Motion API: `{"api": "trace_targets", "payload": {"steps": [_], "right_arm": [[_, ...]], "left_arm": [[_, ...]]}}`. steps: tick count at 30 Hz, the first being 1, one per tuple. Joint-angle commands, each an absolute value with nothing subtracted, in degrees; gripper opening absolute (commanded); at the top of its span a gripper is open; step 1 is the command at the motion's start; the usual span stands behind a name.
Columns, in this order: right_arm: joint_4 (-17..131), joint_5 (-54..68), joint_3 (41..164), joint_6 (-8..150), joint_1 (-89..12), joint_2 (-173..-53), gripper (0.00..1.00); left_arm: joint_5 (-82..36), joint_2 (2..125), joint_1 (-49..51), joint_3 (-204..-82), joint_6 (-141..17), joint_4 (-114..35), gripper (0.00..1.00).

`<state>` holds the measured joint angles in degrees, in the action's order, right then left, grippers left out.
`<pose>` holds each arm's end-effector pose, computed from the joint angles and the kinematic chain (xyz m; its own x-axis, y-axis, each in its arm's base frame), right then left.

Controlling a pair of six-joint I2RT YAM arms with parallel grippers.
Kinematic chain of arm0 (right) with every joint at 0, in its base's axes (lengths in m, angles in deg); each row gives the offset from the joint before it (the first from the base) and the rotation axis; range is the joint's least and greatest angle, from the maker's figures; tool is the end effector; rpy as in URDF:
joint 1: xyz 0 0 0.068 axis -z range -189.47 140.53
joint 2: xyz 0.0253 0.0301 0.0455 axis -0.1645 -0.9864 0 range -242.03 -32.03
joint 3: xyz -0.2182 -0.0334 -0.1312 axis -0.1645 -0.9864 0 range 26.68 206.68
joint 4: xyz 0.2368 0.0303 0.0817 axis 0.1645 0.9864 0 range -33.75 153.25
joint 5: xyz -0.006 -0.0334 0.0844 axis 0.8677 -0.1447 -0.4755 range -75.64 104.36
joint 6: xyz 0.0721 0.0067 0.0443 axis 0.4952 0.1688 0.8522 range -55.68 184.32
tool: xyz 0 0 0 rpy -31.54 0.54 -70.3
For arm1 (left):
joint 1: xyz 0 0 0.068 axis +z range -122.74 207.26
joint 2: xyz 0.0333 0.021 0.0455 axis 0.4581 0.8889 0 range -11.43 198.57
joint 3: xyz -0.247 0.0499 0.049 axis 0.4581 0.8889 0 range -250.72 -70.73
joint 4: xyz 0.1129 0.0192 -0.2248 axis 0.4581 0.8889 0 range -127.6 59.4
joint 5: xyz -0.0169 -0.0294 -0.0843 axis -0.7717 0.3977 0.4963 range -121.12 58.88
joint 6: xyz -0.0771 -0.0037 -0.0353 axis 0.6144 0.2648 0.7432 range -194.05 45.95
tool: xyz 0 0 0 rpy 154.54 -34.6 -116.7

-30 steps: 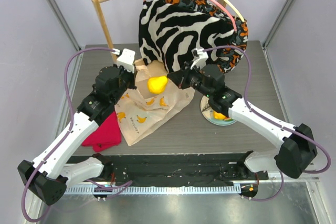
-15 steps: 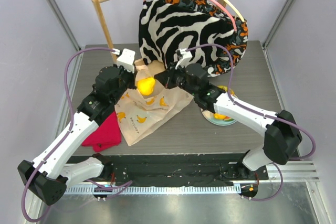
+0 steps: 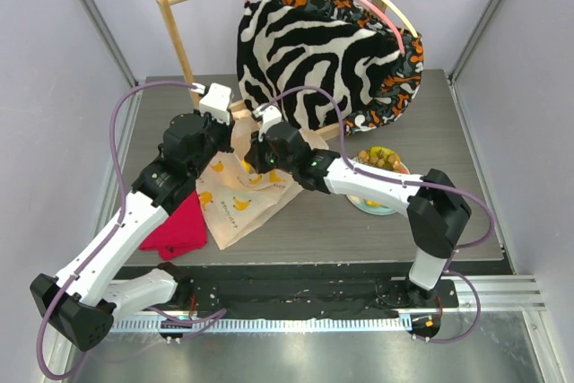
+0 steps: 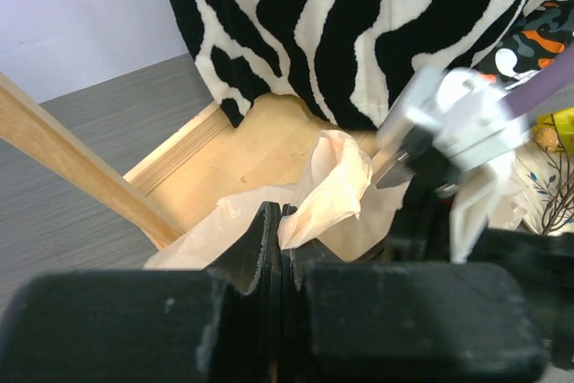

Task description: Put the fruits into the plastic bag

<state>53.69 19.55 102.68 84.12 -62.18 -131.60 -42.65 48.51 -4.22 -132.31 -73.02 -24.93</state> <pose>0.2715 0.3453 0.2652 -0.4553 -0.0413 -0.8894 -0.6238 0.7275 0.2856 0.2413 -0.1303 0.3662 -0.1693 0.0830 -0.9821 0.3415 0.9397 0.0205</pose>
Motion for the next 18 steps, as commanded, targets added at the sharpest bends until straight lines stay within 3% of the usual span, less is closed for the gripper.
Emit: {"api": "trace_targets", "payload": {"steps": [1, 10, 14, 18], "right_arm": [[58.6, 19.5, 104.9, 83.9, -62.0, -134.2, 0.01], [61.4, 20.9, 106.7, 85.1, -62.0, -137.1, 0.01], [61.5, 21.8, 106.7, 84.5, -62.0, -136.4, 0.2], [61.1, 22.4, 106.1, 84.4, -61.9, -135.0, 0.45]], "left_arm": [[-43.3, 48.2, -4.1, -133.7, -73.3, -27.4, 0.0], [-43.3, 48.4, -4.1, -133.7, -73.4, -27.5, 0.0], [-43.4, 48.5, -4.1, -133.7, -73.4, -27.4, 0.0], [-43.3, 48.4, -4.2, -133.7, -73.4, -27.4, 0.0]]}}
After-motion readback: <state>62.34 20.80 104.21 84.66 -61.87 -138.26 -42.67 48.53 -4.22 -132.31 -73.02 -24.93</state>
